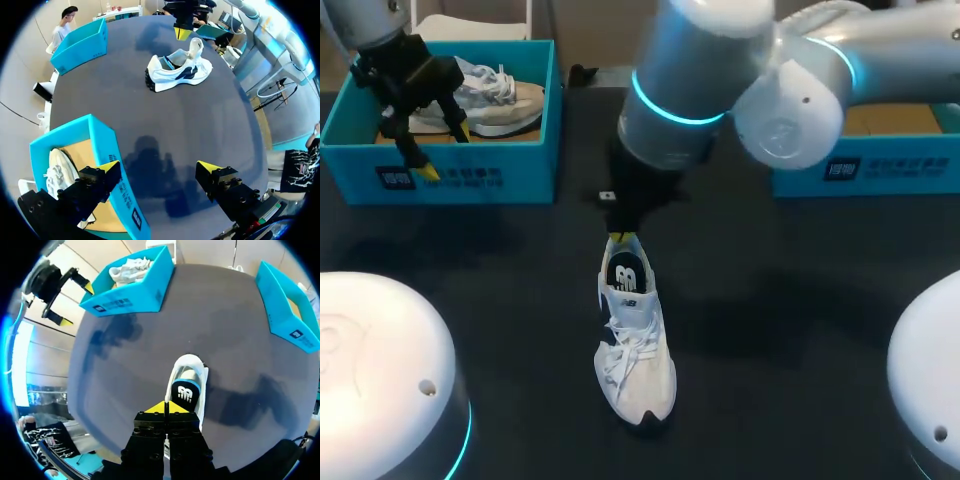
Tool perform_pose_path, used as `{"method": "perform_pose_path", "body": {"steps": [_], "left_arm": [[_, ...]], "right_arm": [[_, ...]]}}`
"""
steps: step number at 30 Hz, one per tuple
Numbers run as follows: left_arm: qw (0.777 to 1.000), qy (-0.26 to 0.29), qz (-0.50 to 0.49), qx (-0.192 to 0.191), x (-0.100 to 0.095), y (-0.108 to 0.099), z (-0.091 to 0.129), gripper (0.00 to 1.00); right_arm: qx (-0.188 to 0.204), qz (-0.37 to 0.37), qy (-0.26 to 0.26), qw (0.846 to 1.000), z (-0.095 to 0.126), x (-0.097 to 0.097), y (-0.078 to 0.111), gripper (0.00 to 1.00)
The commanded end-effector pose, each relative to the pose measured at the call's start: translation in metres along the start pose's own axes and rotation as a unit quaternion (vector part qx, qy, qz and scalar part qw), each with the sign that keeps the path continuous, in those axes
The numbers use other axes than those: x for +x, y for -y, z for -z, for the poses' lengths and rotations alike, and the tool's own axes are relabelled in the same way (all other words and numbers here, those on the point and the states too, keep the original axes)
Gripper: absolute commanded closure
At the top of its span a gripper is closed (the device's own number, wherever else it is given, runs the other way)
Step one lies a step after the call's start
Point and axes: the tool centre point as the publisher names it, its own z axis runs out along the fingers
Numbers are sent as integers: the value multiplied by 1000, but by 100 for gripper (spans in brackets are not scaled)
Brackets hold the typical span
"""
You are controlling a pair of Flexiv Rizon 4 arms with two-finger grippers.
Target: Take the shoe out of the shoebox, open the shoe tongue, remove and reinsert the insole, then place the shoe into the shoebox
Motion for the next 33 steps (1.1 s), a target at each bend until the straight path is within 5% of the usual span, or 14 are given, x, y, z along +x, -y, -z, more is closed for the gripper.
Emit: {"method": "perform_pose_path", "body": {"steps": [1, 8, 16, 26, 33], "left_arm": [[1000, 1, 0, -1, 1, 0, -1, 0], [1000, 4, -8, -1, 3, -2, 1, 0], [1000, 10, -23, -8, 5, -4, 7, 0], [1000, 10, -23, -8, 5, -4, 7, 0], [1000, 10, -23, -8, 5, -4, 7, 0]], "right_arm": [[0, -1, 24, 1000, 0, 5, -1, 100], [14, 2, 55, 998, -19, 6, -4, 100], [14, -22, 121, 992, -51, -6, 17, 100], [14, -22, 121, 992, -51, -6, 17, 100], [24, -47, 167, 984, -68, -29, 22, 100]]}}
